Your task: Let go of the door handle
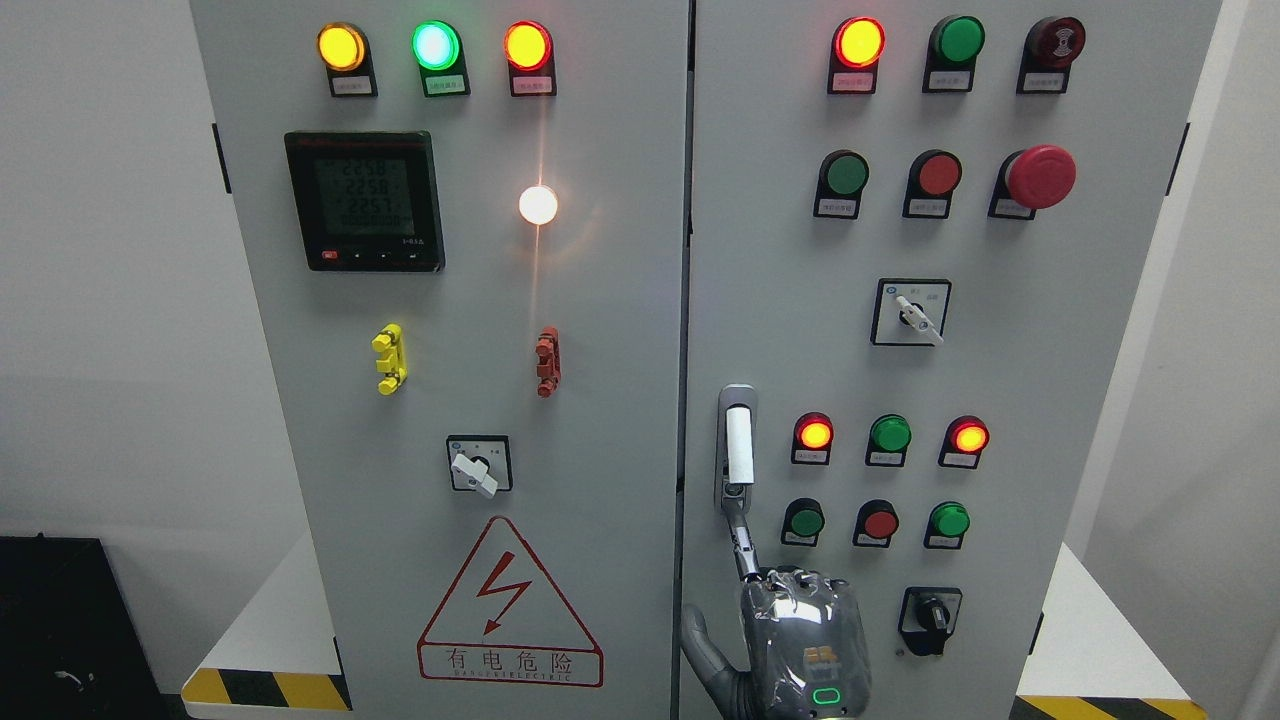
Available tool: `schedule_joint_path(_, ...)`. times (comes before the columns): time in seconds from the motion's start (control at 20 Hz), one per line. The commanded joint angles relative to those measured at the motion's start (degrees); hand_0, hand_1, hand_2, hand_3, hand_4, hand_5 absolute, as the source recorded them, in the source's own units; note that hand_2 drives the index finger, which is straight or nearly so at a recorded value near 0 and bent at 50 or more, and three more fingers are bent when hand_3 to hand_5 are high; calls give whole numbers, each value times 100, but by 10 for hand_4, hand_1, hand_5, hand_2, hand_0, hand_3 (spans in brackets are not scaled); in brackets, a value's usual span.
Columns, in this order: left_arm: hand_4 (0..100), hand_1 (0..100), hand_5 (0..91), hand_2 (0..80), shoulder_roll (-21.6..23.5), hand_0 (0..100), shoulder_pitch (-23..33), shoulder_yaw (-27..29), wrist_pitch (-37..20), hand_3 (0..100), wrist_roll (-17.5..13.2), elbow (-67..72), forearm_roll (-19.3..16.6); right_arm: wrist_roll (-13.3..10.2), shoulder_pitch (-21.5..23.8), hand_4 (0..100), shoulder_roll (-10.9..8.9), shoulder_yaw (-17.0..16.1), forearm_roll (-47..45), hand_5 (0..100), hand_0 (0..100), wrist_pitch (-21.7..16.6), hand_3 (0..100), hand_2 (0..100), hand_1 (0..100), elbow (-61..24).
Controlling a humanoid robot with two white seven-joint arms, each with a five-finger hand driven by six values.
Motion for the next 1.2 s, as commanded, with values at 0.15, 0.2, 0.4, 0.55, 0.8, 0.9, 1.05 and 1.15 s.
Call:
schedule_joint_path(0.15, 0, 556, 0, 0, 0, 120, 97, 0, -4, 0, 2, -1, 3, -2, -4, 922, -15, -6, 4, 959, 463, 3, 941, 126, 223, -237)
schedule_joint_path(0.2, 0, 556, 0, 0, 0, 120, 97, 0, -4, 0, 2, -1, 3, -2, -4, 922, -15, -6, 4, 958, 463, 3, 941, 125, 223, -237)
schedule_joint_path(0.4, 0, 556, 0, 0, 0, 120, 97, 0, -4, 0, 2, 0, -6, -2, -4, 921, -15, -6, 4, 956, 461, 3, 941, 125, 223, -281)
schedule_joint_path(0.55, 0, 556, 0, 0, 0, 120, 97, 0, -4, 0, 2, -1, 3, -2, -4, 921, -15, -6, 4, 955, 460, 3, 942, 124, 223, -325)
schedule_joint_path(0.8, 0, 556, 0, 0, 0, 120, 97, 0, -4, 0, 2, -1, 3, -2, -4, 921, -15, -6, 4, 955, 458, 3, 943, 124, 224, -378)
schedule_joint_path(0.9, 0, 556, 0, 0, 0, 120, 97, 0, -4, 0, 2, -1, -6, -2, -4, 922, -15, -6, 4, 955, 458, 3, 943, 124, 224, -378)
schedule_joint_path(1.05, 0, 556, 0, 0, 0, 120, 97, 0, -4, 0, 2, 8, 3, -2, -4, 921, -15, -6, 4, 954, 457, 3, 944, 124, 224, -413)
schedule_joint_path(1.15, 0, 556, 0, 0, 0, 120, 97, 0, -4, 0, 2, -1, 3, -2, -4, 921, -24, -6, 4, 954, 456, 3, 944, 124, 224, -413)
